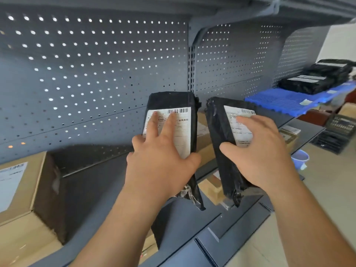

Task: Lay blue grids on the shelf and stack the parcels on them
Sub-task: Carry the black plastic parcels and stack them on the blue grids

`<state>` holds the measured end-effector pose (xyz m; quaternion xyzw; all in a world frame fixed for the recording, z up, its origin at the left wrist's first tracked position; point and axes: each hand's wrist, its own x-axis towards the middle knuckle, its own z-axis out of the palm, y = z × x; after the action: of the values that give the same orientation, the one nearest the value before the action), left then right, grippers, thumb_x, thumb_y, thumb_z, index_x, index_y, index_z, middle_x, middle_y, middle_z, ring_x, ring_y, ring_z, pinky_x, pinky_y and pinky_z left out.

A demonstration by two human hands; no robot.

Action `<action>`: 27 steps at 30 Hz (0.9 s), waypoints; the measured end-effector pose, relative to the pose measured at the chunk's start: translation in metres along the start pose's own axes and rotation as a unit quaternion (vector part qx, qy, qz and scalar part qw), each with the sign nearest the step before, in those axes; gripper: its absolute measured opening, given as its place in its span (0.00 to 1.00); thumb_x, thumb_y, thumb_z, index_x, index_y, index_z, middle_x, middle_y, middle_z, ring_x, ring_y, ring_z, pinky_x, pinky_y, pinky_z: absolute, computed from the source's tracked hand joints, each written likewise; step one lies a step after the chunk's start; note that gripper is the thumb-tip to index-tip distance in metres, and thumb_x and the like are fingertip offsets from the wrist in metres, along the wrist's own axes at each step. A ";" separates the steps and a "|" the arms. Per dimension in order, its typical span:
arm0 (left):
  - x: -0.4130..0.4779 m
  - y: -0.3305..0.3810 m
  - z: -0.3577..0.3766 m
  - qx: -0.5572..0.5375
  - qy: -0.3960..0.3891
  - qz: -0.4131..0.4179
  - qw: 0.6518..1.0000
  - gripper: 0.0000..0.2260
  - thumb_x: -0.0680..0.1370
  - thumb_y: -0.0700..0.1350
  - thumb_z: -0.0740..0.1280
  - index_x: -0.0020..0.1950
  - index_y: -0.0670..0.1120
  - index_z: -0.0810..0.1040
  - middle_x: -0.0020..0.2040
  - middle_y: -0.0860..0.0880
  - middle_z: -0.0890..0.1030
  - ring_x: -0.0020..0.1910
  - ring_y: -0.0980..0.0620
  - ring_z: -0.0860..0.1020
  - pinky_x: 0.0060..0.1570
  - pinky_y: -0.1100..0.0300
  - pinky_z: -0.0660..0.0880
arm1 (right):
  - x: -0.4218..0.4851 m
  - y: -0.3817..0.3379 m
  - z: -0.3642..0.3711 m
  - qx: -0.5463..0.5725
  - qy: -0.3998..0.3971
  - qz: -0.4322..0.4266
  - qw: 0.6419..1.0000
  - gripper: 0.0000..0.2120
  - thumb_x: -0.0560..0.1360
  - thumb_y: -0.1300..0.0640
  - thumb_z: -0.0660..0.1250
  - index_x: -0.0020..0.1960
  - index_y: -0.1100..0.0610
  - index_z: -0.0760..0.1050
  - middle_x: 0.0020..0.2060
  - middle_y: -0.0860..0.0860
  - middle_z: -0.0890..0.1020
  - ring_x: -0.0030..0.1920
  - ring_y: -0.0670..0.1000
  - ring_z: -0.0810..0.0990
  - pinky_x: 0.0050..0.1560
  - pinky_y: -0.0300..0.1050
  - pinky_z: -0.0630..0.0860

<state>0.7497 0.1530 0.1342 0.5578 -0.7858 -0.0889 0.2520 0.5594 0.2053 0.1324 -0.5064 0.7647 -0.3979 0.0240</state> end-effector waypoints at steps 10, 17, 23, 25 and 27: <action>0.025 0.129 0.067 -0.030 -0.051 0.079 0.995 0.43 0.72 0.66 0.64 0.81 0.66 0.44 0.82 0.62 0.44 0.77 0.41 0.55 0.69 0.41 0.65 | 0.026 0.111 -0.083 -0.018 0.076 0.070 0.994 0.42 0.58 0.34 0.64 0.72 0.43 0.72 0.73 0.43 0.66 0.70 0.54 0.70 0.70 0.56 0.69; 0.035 0.233 0.137 -0.038 -0.096 0.112 0.988 0.42 0.71 0.65 0.65 0.80 0.66 0.46 0.82 0.62 0.45 0.76 0.40 0.58 0.68 0.41 0.68 | 0.045 0.210 -0.153 -0.043 0.090 0.120 0.988 0.36 0.65 0.40 0.71 0.73 0.43 0.71 0.73 0.44 0.66 0.70 0.56 0.69 0.70 0.60 0.68; 0.038 0.319 0.211 -0.038 -0.165 0.142 0.975 0.44 0.68 0.69 0.62 0.80 0.64 0.47 0.82 0.62 0.45 0.76 0.40 0.57 0.68 0.37 0.67 | 0.050 0.296 -0.205 -0.078 0.089 0.186 0.976 0.35 0.68 0.41 0.72 0.74 0.43 0.69 0.74 0.44 0.64 0.70 0.57 0.65 0.67 0.60 0.68; 0.037 0.344 0.236 -0.029 -0.191 0.156 0.969 0.42 0.70 0.69 0.62 0.81 0.63 0.47 0.82 0.60 0.45 0.77 0.39 0.57 0.68 0.36 0.67 | 0.050 0.322 -0.215 -0.083 0.088 0.205 0.971 0.35 0.68 0.41 0.72 0.74 0.43 0.69 0.74 0.44 0.64 0.70 0.57 0.65 0.67 0.60 0.68; 0.037 0.365 0.262 -0.014 -0.210 0.173 0.962 0.40 0.74 0.68 0.62 0.81 0.62 0.47 0.83 0.58 0.45 0.77 0.39 0.57 0.69 0.36 0.66 | 0.049 0.346 -0.223 -0.095 0.084 0.225 0.966 0.36 0.68 0.40 0.71 0.74 0.43 0.68 0.74 0.45 0.64 0.69 0.58 0.65 0.67 0.62 0.69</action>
<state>0.3074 0.2140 0.0742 0.3786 -0.9043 -0.1695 0.1008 0.1766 0.3552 0.0837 -0.2857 0.8924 -0.3494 0.0004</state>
